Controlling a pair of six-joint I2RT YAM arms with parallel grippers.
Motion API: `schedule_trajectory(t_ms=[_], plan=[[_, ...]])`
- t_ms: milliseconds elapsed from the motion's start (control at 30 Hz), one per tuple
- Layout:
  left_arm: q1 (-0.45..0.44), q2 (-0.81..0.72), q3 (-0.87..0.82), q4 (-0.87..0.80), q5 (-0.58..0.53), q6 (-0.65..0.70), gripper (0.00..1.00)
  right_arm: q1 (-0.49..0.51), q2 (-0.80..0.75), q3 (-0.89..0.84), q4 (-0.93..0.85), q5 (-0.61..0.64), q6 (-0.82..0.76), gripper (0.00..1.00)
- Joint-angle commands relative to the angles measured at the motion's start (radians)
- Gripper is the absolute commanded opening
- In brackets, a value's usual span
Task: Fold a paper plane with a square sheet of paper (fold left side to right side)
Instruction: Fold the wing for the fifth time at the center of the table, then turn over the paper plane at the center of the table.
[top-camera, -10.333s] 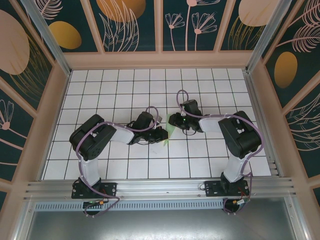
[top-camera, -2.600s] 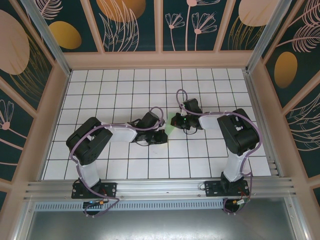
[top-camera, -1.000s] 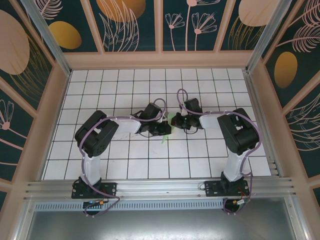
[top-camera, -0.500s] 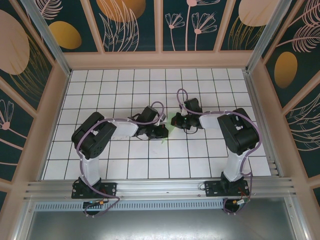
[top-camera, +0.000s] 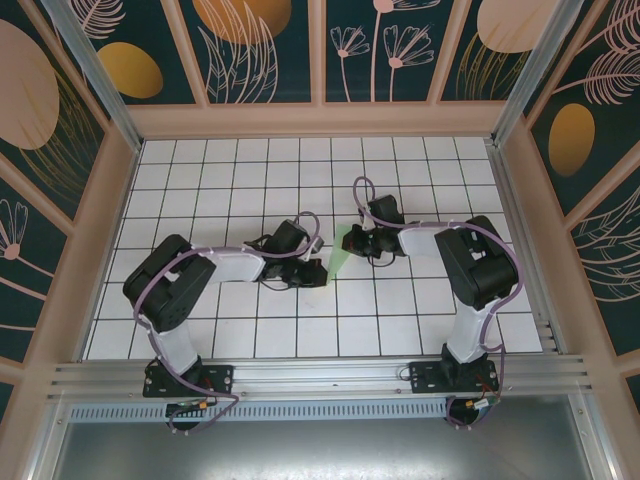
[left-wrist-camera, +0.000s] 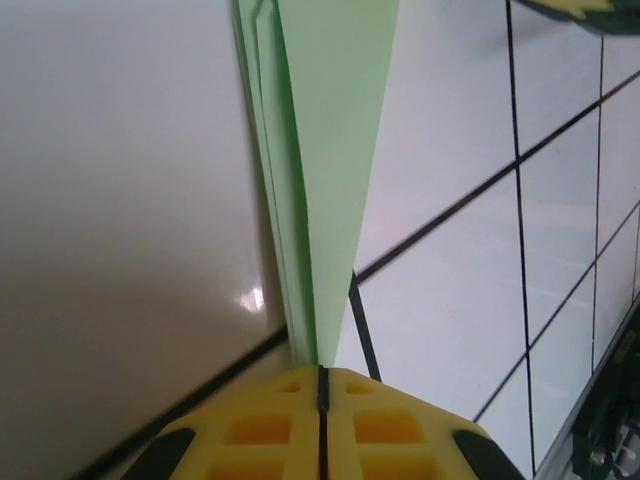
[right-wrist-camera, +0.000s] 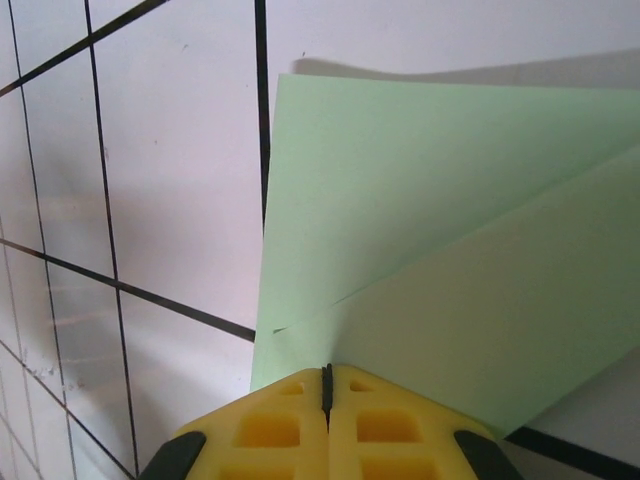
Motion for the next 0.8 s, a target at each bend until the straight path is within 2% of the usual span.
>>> schedule_trajectory(t_ms=[0,100,167,267,433,533,633,767], plan=[[0.015,-0.113,-0.015,-0.041,-0.001,0.023,0.10,-0.030,-0.012,0.041,-0.063,0.078,-0.041,0.10],[0.039,-0.203,-0.020,-0.033,-0.046,0.013,0.16,-0.035,-0.083,0.075,-0.093,0.132,-0.063,0.23],[0.054,-0.260,-0.023,-0.034,-0.119,0.007,0.24,-0.034,-0.139,0.083,-0.124,0.192,-0.072,0.33],[0.065,-0.322,-0.024,-0.025,-0.259,-0.008,0.30,-0.028,-0.229,0.060,-0.173,0.290,-0.059,0.43],[0.067,-0.370,-0.025,0.045,-0.447,-0.051,0.47,0.021,-0.340,-0.017,-0.241,0.451,0.035,0.62],[0.067,-0.372,-0.010,0.060,-0.513,-0.061,0.50,0.057,-0.353,-0.063,-0.233,0.489,0.102,0.71],[0.067,-0.369,-0.002,0.058,-0.545,-0.059,0.51,0.085,-0.321,-0.085,-0.175,0.470,0.139,0.73],[0.067,-0.372,-0.021,0.058,-0.546,-0.068,0.54,0.136,-0.232,-0.017,-0.176,0.491,0.146,0.74]])
